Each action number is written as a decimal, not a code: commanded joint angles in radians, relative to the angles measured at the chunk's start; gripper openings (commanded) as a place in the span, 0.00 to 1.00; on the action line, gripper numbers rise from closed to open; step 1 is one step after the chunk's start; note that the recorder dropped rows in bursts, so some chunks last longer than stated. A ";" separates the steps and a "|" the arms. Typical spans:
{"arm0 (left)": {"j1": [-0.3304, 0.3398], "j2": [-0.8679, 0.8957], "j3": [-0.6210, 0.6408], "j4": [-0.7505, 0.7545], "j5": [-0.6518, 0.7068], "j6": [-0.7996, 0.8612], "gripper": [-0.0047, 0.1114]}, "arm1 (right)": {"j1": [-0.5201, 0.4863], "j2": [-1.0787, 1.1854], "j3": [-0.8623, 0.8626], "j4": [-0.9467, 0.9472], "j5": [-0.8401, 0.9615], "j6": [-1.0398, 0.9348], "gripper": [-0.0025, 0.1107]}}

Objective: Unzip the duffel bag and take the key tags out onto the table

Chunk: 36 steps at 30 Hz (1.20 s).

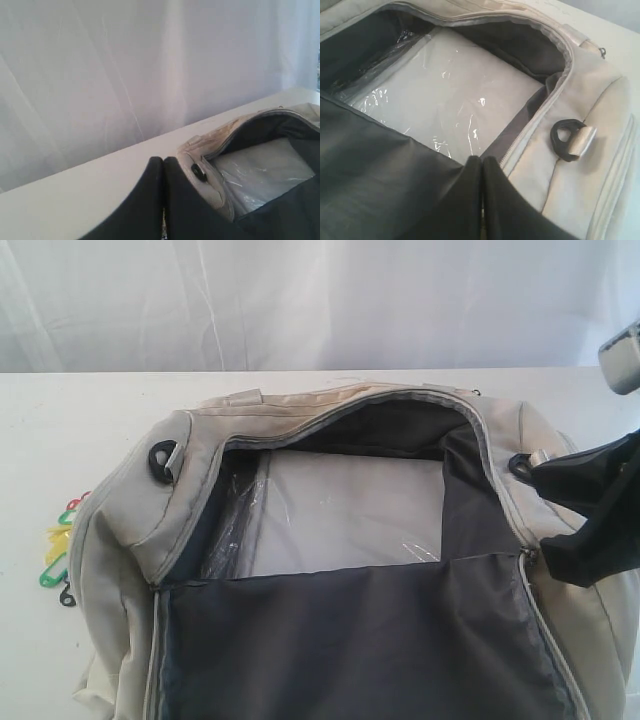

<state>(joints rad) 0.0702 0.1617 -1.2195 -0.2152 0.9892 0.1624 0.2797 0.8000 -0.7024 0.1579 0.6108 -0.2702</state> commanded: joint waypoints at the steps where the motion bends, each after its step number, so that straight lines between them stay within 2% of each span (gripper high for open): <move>1: 0.002 -0.090 0.220 -0.008 -0.111 -0.006 0.04 | 0.005 -0.004 0.006 0.001 -0.007 0.007 0.02; 4: 0.002 -0.162 0.417 -0.008 -0.198 -0.006 0.04 | 0.005 -0.004 0.006 0.001 -0.007 0.007 0.02; 10: 0.009 -0.162 0.779 0.006 -0.297 -0.006 0.04 | 0.005 -0.004 0.006 0.001 -0.002 0.007 0.02; 12: 0.009 -0.162 0.856 -0.011 -0.495 -0.006 0.04 | 0.005 -0.004 0.006 0.001 0.000 0.007 0.02; 15: 0.009 -0.162 0.959 -0.009 -0.703 -0.006 0.04 | 0.005 -0.004 0.006 0.001 0.000 0.007 0.02; 19: 0.009 -0.162 1.081 -0.009 -0.846 -0.006 0.04 | 0.005 -0.004 0.006 0.001 0.000 0.007 0.02; 22: 0.009 -0.162 1.149 -0.009 -0.785 -0.006 0.04 | 0.005 -0.004 0.006 0.001 0.000 0.007 0.02; 25: 0.009 -0.162 1.154 -0.009 -0.637 -0.006 0.04 | 0.005 -0.004 0.006 0.001 0.000 0.007 0.02; 28: 0.009 -0.162 1.155 -0.009 -0.601 -0.006 0.04 | 0.005 -0.004 0.006 0.001 0.000 0.007 0.02; 32: -0.016 -0.162 1.219 0.062 -0.716 -0.006 0.04 | 0.005 -0.004 0.006 0.001 0.000 0.007 0.02; 34: -0.017 -0.162 1.219 0.082 -0.811 -0.005 0.04 | 0.005 -0.004 0.006 0.001 0.000 0.007 0.02; 36: -0.017 -0.162 1.219 0.082 -0.847 -0.005 0.04 | 0.005 -0.004 0.006 0.001 0.000 0.007 0.02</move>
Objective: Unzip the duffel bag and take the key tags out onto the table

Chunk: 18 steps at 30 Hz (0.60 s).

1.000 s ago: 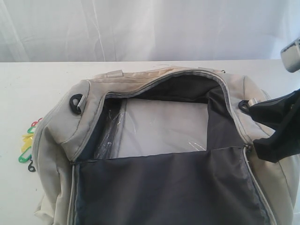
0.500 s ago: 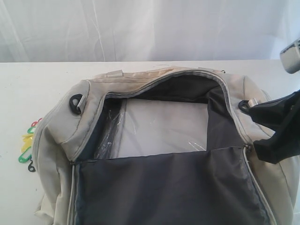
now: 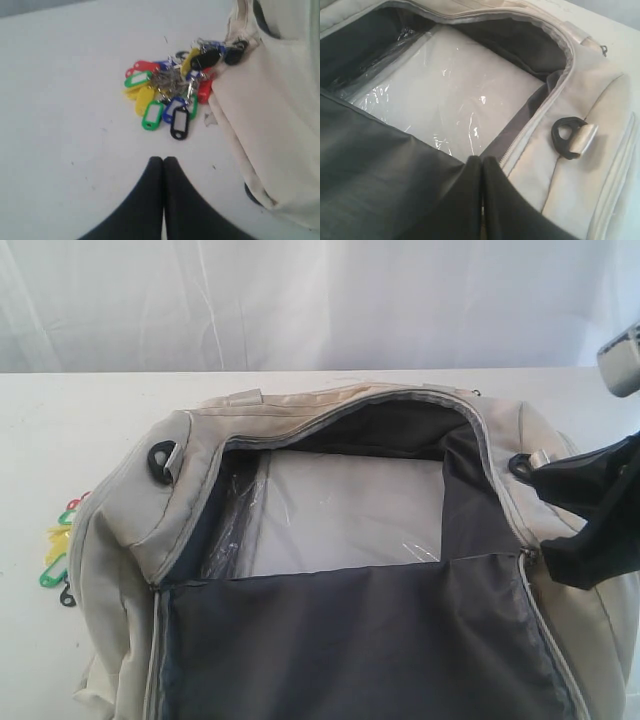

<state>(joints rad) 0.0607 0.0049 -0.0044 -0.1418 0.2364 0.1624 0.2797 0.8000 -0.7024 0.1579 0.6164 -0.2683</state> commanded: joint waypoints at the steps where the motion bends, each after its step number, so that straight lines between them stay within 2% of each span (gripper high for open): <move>1: -0.008 -0.005 0.004 0.009 -0.103 -0.005 0.04 | 0.005 -0.004 0.006 0.001 -0.005 0.005 0.02; 18: -0.035 -0.005 0.004 0.023 -0.099 -0.009 0.04 | 0.005 -0.004 0.006 0.001 -0.005 0.005 0.02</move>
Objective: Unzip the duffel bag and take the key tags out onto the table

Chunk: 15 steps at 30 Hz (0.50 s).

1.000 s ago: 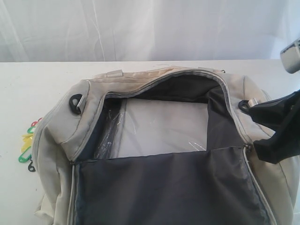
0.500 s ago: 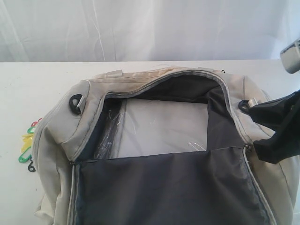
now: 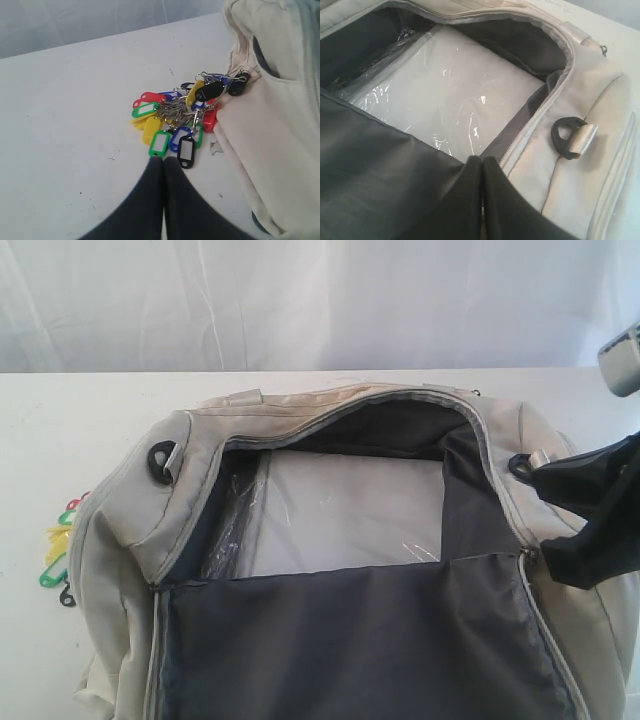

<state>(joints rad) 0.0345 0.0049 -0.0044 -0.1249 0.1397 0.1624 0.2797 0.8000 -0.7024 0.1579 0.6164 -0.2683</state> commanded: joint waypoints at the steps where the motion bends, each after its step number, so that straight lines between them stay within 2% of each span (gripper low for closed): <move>1: -0.009 -0.005 0.004 0.006 0.008 -0.009 0.04 | 0.005 -0.004 0.006 0.001 -0.005 0.005 0.02; 4: -0.009 -0.005 0.004 0.012 0.096 -0.058 0.04 | 0.005 -0.004 0.006 0.001 -0.005 0.005 0.02; 6: -0.009 -0.005 0.004 0.027 0.098 -0.108 0.04 | 0.005 -0.004 0.006 0.001 -0.005 0.005 0.02; 15: 0.002 -0.005 0.004 0.037 0.093 -0.143 0.04 | 0.005 -0.004 0.006 0.001 -0.005 0.005 0.02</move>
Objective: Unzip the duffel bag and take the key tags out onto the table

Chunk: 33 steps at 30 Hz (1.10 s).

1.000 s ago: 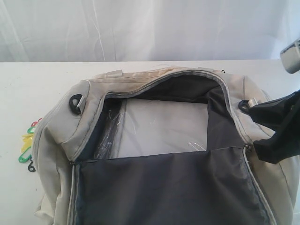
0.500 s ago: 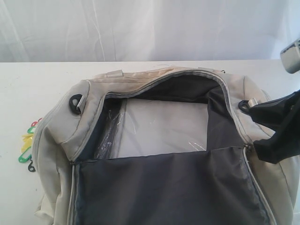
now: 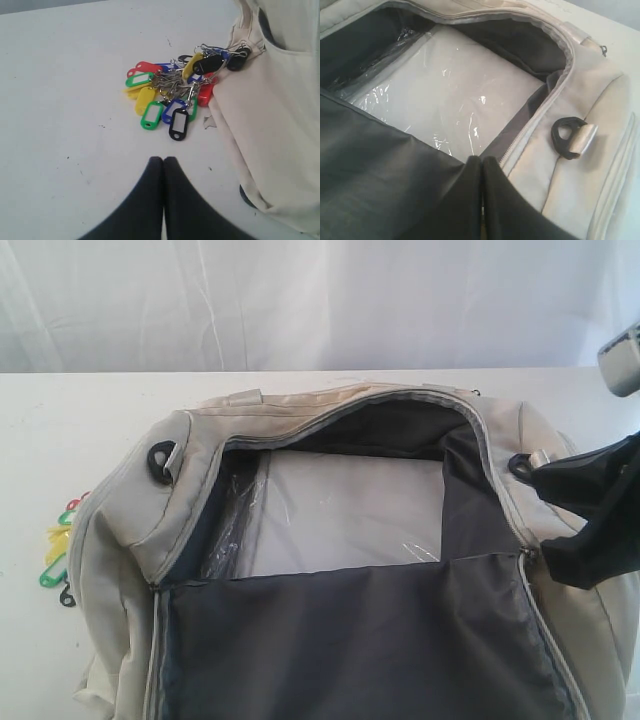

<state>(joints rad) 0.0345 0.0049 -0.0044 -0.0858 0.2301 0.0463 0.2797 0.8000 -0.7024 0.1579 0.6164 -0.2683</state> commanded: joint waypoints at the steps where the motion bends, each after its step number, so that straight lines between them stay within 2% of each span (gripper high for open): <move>1: 0.002 -0.005 0.004 -0.002 0.000 -0.024 0.04 | 0.005 -0.004 0.006 0.001 -0.005 0.005 0.02; 27: 0.002 -0.005 0.004 -0.002 0.002 -0.024 0.04 | 0.005 -0.004 0.006 0.001 -0.005 0.005 0.02; 33: 0.013 -0.005 0.004 -0.002 0.000 -0.024 0.04 | 0.006 -0.089 0.006 0.020 -0.003 0.005 0.02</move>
<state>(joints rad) 0.0433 0.0049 -0.0044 -0.0845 0.2301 0.0339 0.2826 0.7558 -0.7001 0.1639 0.6184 -0.2683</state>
